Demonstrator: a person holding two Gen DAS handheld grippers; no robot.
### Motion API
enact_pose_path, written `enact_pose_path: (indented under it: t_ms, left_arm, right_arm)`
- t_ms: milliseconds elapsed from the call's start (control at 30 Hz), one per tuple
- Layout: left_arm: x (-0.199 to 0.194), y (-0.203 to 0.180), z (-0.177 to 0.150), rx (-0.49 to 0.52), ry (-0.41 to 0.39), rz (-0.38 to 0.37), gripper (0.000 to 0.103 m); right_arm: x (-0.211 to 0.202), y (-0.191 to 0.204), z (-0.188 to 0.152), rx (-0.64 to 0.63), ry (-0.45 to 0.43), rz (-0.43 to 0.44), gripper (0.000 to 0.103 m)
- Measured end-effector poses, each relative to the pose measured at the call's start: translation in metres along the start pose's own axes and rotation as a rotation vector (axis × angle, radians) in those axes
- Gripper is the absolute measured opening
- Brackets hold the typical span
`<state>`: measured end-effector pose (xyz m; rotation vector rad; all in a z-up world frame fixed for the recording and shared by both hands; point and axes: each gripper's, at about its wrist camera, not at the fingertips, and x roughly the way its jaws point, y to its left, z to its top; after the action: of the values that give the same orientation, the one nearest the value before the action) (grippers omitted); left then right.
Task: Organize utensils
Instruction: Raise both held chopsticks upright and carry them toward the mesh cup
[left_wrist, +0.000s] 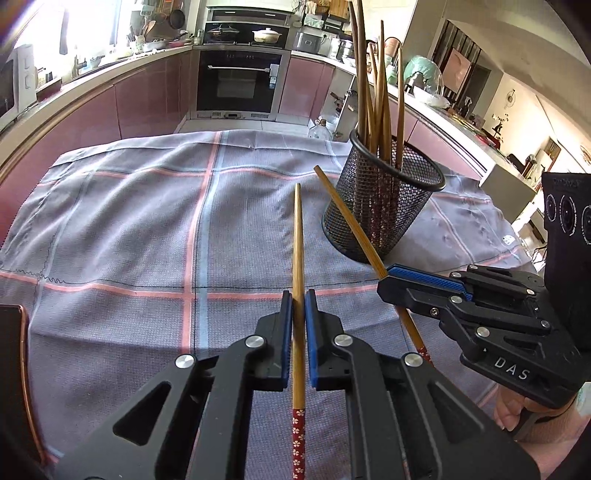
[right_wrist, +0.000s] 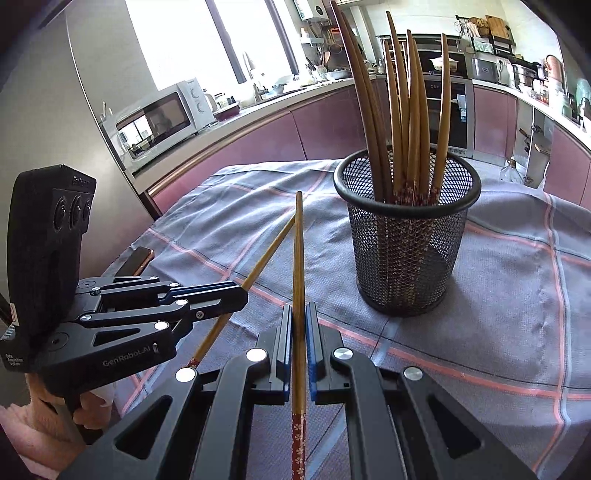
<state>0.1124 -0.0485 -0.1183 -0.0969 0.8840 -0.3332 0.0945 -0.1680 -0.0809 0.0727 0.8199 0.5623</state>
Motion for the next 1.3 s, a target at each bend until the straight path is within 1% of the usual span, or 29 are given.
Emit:
enact_pose_path:
  t_ms: [667,1300]
  left_arm:
    - [-0.032,0.001,0.004,-0.011,-0.063,-0.040,0.008]
    - [-0.059,0.007,0.011,-0.032,-0.126,-0.106,0.008]
  right_arm:
    - [-0.022,0.004,0.000,-0.018,-0.062,0.010,0.006]
    - [-0.045,0.000,0.005,-0.018,-0.127,0.000,0.006]
